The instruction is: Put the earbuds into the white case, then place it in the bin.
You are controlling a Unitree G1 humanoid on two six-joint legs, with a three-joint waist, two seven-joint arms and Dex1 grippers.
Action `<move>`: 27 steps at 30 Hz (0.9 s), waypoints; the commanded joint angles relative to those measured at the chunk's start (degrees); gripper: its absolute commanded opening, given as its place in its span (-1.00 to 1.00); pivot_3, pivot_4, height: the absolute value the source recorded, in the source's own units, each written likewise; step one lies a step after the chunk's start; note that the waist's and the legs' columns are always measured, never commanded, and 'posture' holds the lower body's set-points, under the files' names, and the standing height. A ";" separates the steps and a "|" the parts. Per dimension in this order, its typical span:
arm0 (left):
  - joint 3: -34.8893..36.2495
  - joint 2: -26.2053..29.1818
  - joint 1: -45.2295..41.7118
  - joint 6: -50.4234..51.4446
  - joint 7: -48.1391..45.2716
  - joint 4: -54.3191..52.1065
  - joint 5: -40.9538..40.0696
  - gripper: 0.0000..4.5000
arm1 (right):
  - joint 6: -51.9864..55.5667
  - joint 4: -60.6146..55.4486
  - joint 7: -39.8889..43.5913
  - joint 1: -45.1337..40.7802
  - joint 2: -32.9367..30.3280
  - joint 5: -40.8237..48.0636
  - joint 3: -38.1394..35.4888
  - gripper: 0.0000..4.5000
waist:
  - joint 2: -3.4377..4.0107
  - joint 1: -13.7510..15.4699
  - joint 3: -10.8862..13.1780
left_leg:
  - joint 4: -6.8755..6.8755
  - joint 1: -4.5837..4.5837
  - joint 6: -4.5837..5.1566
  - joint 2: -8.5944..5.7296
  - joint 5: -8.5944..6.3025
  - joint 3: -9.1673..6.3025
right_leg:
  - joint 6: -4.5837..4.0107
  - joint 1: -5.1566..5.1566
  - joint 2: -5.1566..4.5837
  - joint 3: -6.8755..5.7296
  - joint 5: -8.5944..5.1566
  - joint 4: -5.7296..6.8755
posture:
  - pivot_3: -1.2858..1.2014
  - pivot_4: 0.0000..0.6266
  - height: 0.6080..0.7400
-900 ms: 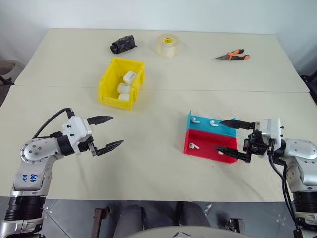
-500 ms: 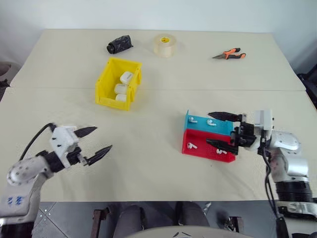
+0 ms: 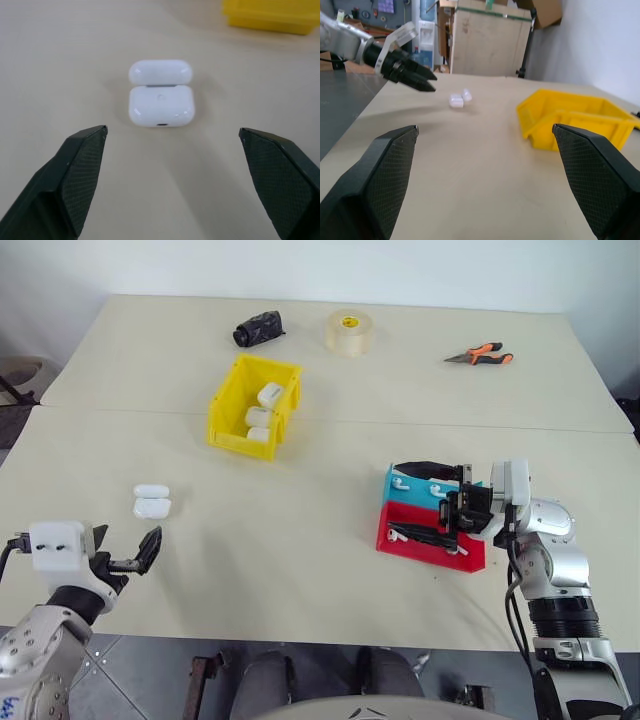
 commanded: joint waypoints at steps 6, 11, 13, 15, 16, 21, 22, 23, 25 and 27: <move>-0.24 13.15 -26.01 39.88 5.70 7.93 -5.46 0.99 | 0.22 -0.07 0.16 0.05 -0.79 0.47 -0.84 1.00 | -0.02 -0.35 -0.01 | -0.03 0.02 -0.01 -0.05 0.00 0.03 | 0.00 -0.01 0.05 -0.01 0.00 0.04 | 0.03 -0.52 1.00; -8.84 20.35 -34.28 39.88 7.37 19.38 -4.17 0.99 | 0.65 -2.06 -0.07 1.88 -0.49 1.11 -0.70 1.00 | -0.04 -1.37 0.00 | -0.15 0.03 -0.03 -0.05 0.01 0.03 | -0.01 -0.05 0.08 -0.01 -0.01 0.01 | 0.03 -0.52 1.00; -12.29 22.70 -35.43 39.88 7.70 22.81 -4.22 0.99 | 0.81 -3.03 -0.34 2.72 -0.44 1.35 -0.79 1.00 | -0.03 -1.54 0.00 | -0.18 0.01 -0.03 -0.05 0.01 0.04 | -0.01 -0.09 0.09 0.00 -0.01 0.01 | 0.03 -0.52 1.00; -13.65 22.95 -36.17 39.88 7.87 24.43 -5.30 0.99 | 0.96 -3.76 -0.91 3.36 -0.28 1.54 -0.96 1.00 | -0.04 -1.60 0.01 | -0.19 0.02 -0.03 -0.05 0.01 0.03 | -0.01 -0.12 0.09 0.03 -0.01 0.01 | 0.03 -0.52 1.00; -14.10 22.75 -36.54 39.88 7.95 24.88 -5.77 0.99 | 0.99 -4.08 -1.13 3.68 -0.21 1.58 -1.01 1.00 | -0.05 -1.56 0.01 | -0.18 0.00 -0.03 -0.05 0.01 0.06 | -0.01 -0.13 0.09 0.02 -0.01 0.01 | 0.03 -0.52 1.00; -15.77 22.06 -37.75 39.88 9.51 26.94 -7.33 0.99 | 1.29 -6.62 -2.62 6.20 0.14 1.92 -1.22 1.00 | -0.05 -1.18 0.01 | -0.13 0.00 -0.04 -0.05 0.02 0.05 | -0.01 -0.11 0.09 0.03 -0.01 0.04 | 0.03 -0.52 1.00; -16.01 22.04 -38.04 39.88 9.77 27.45 -7.85 0.99 | 1.32 -7.03 -2.82 6.57 0.19 1.94 -1.20 1.00 | -0.04 -1.15 0.01 | -0.11 0.00 -0.04 -0.05 0.02 0.06 | -0.01 -0.09 0.09 0.03 -0.01 0.04 | 0.03 -0.52 1.00; -15.86 21.76 -38.30 39.88 10.32 27.94 -8.54 0.99 | 1.35 -7.44 -3.02 6.90 0.25 1.96 -1.16 1.00 | -0.04 -1.13 0.01 | -0.10 0.00 -0.04 -0.06 0.02 0.06 | -0.01 -0.08 0.08 0.05 -0.01 0.04 | 0.03 -0.52 1.00; -16.07 21.70 -38.47 39.88 11.23 28.37 -9.94 0.99 | 1.38 -8.07 -3.46 7.40 0.38 2.05 -1.18 1.00 | -0.04 -1.18 0.01 | -0.09 0.00 -0.06 -0.06 0.03 0.05 | -0.01 -0.08 0.08 0.05 -0.01 0.06 | 0.03 -0.52 1.00; -16.20 21.91 -37.90 39.88 12.19 28.30 -11.42 0.99 | 1.02 -8.38 -3.80 7.92 0.61 2.03 -1.20 1.00 | -0.04 -1.17 0.01 | -0.09 0.00 -0.10 -0.05 0.05 0.04 | -0.01 -0.08 0.09 0.06 -0.01 0.06 | 0.03 -0.52 1.00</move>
